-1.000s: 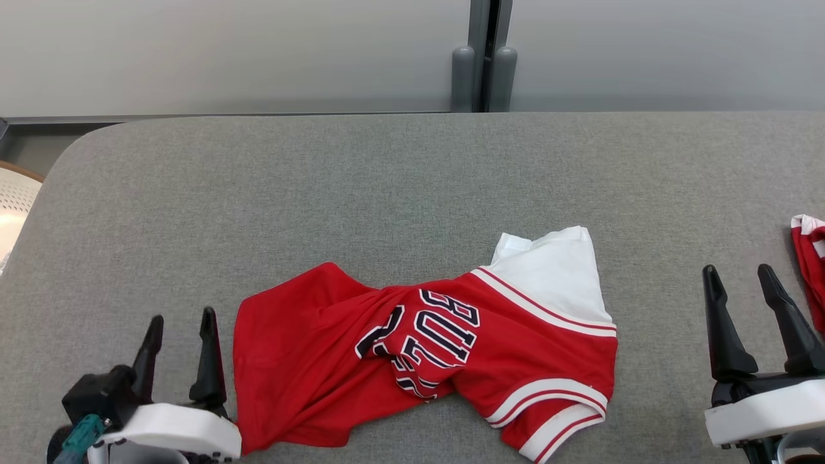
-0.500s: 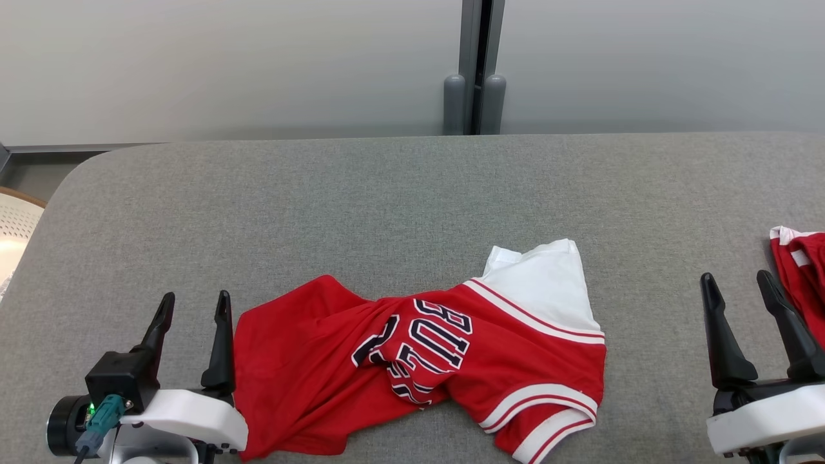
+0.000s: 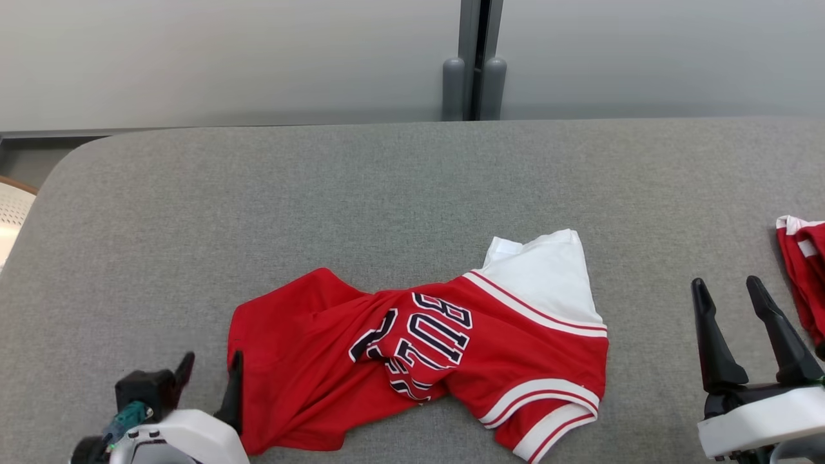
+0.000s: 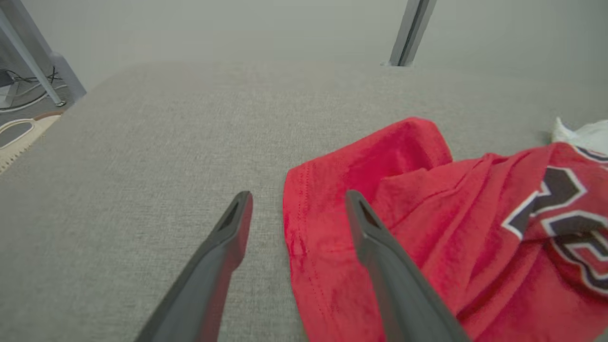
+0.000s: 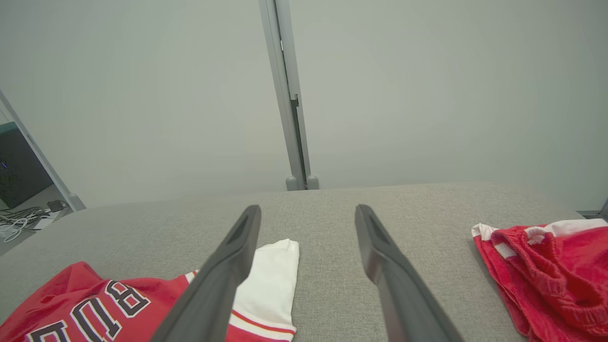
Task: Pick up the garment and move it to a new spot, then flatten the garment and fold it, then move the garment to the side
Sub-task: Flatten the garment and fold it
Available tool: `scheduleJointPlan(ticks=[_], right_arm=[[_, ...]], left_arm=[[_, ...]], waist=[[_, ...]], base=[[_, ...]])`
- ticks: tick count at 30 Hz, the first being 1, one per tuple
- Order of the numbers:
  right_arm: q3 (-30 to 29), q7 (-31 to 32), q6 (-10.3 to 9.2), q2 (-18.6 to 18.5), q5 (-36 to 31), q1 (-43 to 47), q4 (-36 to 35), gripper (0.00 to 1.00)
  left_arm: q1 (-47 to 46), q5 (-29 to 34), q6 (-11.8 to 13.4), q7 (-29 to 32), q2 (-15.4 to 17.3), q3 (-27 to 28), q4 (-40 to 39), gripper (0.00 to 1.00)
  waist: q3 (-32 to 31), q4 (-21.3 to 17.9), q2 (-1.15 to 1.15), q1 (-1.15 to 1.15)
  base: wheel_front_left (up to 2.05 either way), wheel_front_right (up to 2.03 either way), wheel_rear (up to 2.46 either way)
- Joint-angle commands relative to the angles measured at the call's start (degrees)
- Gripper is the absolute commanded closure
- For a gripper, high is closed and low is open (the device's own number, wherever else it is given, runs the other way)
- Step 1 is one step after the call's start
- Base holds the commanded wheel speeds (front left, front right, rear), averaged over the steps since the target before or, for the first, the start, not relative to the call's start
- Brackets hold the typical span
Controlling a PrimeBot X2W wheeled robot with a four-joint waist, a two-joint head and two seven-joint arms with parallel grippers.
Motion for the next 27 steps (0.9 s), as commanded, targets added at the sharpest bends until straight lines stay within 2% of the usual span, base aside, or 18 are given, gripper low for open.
scheduleJointPlan(ticks=[1, 9, 10, 11, 12, 13, 23, 27], right_arm=[[0.3, -0.5, -0.02, -0.1, 0.6, -0.8, 0.4, 0.0], [0.2, -0.8, -0.02, 0.2, 0.9, -1.2, 1.7, 0.0], [0.2, -0.7, -0.02, 0.1, 1.0, -1.3, 1.8, 0.0], [0.2, -0.8, -0.02, 0.0, 1.0, -1.4, 2.0, 0.0], [0.0, -0.8, -0.02, -0.2, 1.0, -1.5, 2.3, 0.0], [-0.2, -0.9, -0.02, -0.2, 1.1, -1.7, 2.6, 0.0], [-3.1, -2.4, -0.01, -4.1, 3.4, -5.8, 10.3, 0.0], [-0.9, -2.7, -0.01, -7.0, 4.6, -11.5, 15.3, 0.0]], left_arm=[[-2.0, -1.7, -2.0, 0.4, -0.7, -0.2, 4.9, 0.0], [-6.5, -4.8, -6.9, 0.3, -3.0, -0.8, 18.4, 0.0], [-7.1, -4.9, -7.4, 0.3, -3.2, -1.0, 19.9, 0.03], [-7.6, -5.1, -8.1, 0.3, -3.6, -1.3, 21.5, 0.18], [-8.0, -5.1, -8.7, 0.2, -3.9, -1.6, 22.9, 0.81], [-8.4, -5.1, -9.0, -0.1, -4.0, -1.8, 24.1, 1.0], [-13.4, -4.8, -10.6, -4.8, -6.1, -2.2, 31.7, 1.0], [-16.4, -4.5, -11.4, -6.1, -7.0, -2.6, 33.2, 1.0]], waist=[[0.9, -0.3, 0.0, 0.0], [2.4, -0.8, 0.0, 0.0], [2.5, -0.9, 0.0, 0.0], [2.7, -1.0, 0.0, 0.0], [2.8, -1.0, 0.0, 0.0], [2.9, -1.1, 0.0, 0.0], [6.6, 0.2, 0.0, 0.0], [9.7, 1.4, 0.0, 0.0]], base=[[0.0, 0.0, 0.0], [0.0, 0.0, 0.0], [0.0, 0.0, 0.0], [0.0, 0.0, 0.0], [0.0, 0.0, 0.0], [0.0, 0.0, 0.0], [0.0, 0.0, 0.0], [0.0, 0.0, 0.0]])
